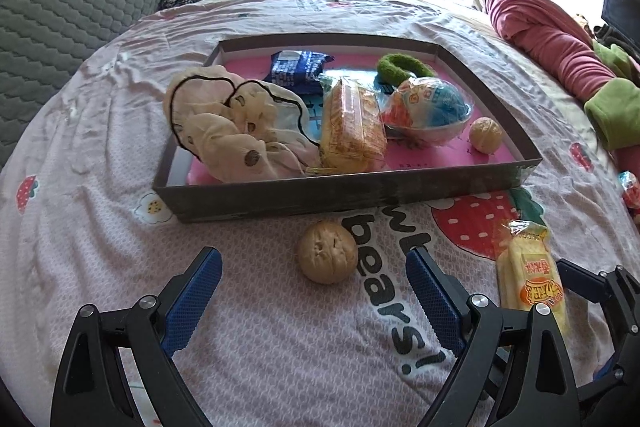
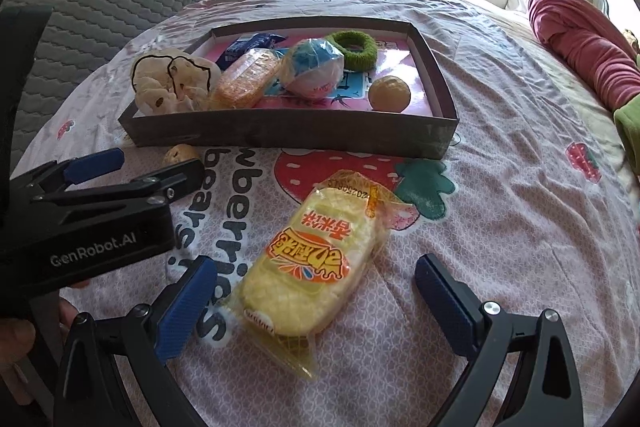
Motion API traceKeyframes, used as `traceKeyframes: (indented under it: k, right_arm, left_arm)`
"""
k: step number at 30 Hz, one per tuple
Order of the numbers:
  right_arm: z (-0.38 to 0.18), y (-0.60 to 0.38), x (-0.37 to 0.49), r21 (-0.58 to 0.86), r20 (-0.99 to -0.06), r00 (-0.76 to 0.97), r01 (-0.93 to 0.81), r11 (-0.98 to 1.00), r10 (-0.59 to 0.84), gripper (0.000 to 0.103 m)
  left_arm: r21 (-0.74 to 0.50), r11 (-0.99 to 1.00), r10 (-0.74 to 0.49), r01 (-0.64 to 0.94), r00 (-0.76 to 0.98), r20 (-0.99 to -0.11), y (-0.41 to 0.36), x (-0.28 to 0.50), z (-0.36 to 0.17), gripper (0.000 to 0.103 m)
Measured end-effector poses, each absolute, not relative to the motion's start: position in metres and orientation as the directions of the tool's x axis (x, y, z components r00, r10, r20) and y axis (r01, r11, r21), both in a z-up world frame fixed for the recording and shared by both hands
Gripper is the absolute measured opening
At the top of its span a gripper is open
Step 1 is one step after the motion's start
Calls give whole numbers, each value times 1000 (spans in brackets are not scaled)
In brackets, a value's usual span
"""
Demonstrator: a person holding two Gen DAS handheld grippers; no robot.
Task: Organize objects
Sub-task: 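Grasp the walnut with left gripper while right gripper grasps the yellow bread packet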
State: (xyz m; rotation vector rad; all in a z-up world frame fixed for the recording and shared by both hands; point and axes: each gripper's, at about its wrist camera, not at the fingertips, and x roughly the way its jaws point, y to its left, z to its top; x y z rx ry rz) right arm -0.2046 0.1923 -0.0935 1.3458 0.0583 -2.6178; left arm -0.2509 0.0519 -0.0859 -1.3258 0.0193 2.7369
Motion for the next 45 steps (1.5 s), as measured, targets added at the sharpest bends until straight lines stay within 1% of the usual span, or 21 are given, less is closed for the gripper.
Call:
traceKeyframes:
  k: [2,4,6,8,12,14,16,17,23,24,25,28,30,31,45]
  right_arm:
    - [-94,192,-207,59,-808,-567,191,-980,-160,100]
    - [-95,193,-209,58,-811,-565,187,-981,-156,97]
    - [-96,192,-211,50,-814,-563,183,-982,-146,91]
    - [-96,191,-212,48,-813,-563,184,-982,-145,89]
    - [-94,192,-213,51,-810,-568,182,-982,-147,79]
    - [-94,191,-213,50,-811,-566,184,-982,-147,76]
    - [-94,190,-213,46,-811,-567,188,-981,-147,74]
    - [-94,190,-213,45,-810,-567,189,-981,-147,71]
    - [-93,188,-212,33,-809,-571,196,-980,-141,62]
    - [-93,189,-212,30,-807,-574,196,-980,-140,59]
    - [-93,189,-212,28,-806,-576,195,-980,-138,57]
    - [-92,190,-211,24,-805,-578,195,-981,-134,50]
    - [-92,190,-210,19,-805,-579,195,-981,-130,41]
    - [-92,190,-210,17,-804,-580,196,-981,-129,40]
    - [-87,196,-196,52,-798,-581,200,-978,-161,40]
  left_arm:
    - [-34,-995,87,-98,-616,-783,53,-252,-87,94]
    - [-32,-994,87,-100,-614,-785,55,-254,-88,94]
    - [-34,-995,88,-99,-614,-784,55,-255,-89,94]
    - [-36,-995,89,-97,-612,-786,54,-256,-90,94]
    - [-40,-994,93,-100,-610,-787,54,-257,-91,93]
    - [-44,-993,99,-105,-610,-786,54,-257,-91,86]
    - [-48,-993,104,-107,-608,-787,54,-257,-91,83]
    - [-52,-993,107,-107,-609,-786,55,-256,-91,76]
    - [-61,-991,121,-120,-599,-792,60,-256,-92,59]
    - [-63,-990,125,-124,-599,-791,60,-255,-92,55]
    - [-64,-990,128,-127,-597,-792,61,-255,-92,45]
    - [-68,-990,129,-125,-593,-795,60,-255,-93,35]
    - [-82,-989,138,-121,-589,-796,58,-255,-93,34]
    - [-87,-989,142,-121,-588,-796,57,-255,-93,34]
    - [-87,-986,155,-142,-593,-790,54,-233,-86,34]
